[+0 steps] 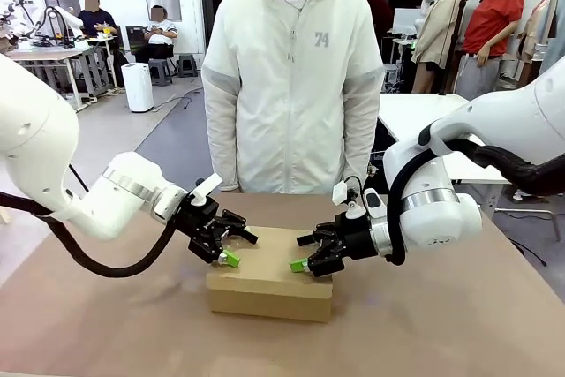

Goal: Pack the items into the box.
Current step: Close the Mailer Box.

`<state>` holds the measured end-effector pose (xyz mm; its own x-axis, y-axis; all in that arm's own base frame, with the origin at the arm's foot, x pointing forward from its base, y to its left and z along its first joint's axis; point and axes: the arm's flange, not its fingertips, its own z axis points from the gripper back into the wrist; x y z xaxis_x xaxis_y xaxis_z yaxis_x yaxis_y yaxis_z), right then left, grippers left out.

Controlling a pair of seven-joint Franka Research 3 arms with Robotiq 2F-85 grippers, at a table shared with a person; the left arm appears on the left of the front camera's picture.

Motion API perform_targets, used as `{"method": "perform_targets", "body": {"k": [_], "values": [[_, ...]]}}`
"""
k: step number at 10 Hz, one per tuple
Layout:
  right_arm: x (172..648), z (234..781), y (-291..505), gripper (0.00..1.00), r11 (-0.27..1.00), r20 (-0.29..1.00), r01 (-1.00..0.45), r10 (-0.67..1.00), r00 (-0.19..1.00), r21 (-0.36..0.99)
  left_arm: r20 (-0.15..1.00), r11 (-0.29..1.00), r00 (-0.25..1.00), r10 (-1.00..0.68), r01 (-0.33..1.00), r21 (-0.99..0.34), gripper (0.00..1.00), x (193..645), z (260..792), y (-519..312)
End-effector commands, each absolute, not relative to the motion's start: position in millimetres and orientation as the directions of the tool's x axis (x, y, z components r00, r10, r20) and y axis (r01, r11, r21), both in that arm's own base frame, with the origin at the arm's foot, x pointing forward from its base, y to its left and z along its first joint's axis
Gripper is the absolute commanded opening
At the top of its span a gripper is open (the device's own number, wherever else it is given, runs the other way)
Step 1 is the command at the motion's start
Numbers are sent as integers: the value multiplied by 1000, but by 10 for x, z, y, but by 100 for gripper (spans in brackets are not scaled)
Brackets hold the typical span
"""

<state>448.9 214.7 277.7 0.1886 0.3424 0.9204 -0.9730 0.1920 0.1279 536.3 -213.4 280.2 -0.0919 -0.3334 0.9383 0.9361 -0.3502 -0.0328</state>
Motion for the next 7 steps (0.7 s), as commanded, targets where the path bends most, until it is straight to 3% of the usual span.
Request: {"method": "perform_targets", "body": {"k": [1,3,5,6,7], "values": [[4444,2909,2002,100,266,951,-955,237,198,133,943,-267,-129,-307,963,45,100,5258,3015,-2005],[4473,3271,1846,100,272,936,-925,155,315,266,962,-201,-71,-263,979,18,100,5140,3462,-1811],[4493,3670,1496,100,306,836,-810,73,544,500,964,-138,102,-244,981,-139,100,5077,3797,-1459],[4525,3842,1251,100,359,725,-683,23,688,636,944,-97,234,-232,960,-262,100,5052,3890,-1228],[4509,3946,977,100,348,533,-496,-10,846,795,893,-104,418,-166,894,-437,100,5025,3944,-946]]}}
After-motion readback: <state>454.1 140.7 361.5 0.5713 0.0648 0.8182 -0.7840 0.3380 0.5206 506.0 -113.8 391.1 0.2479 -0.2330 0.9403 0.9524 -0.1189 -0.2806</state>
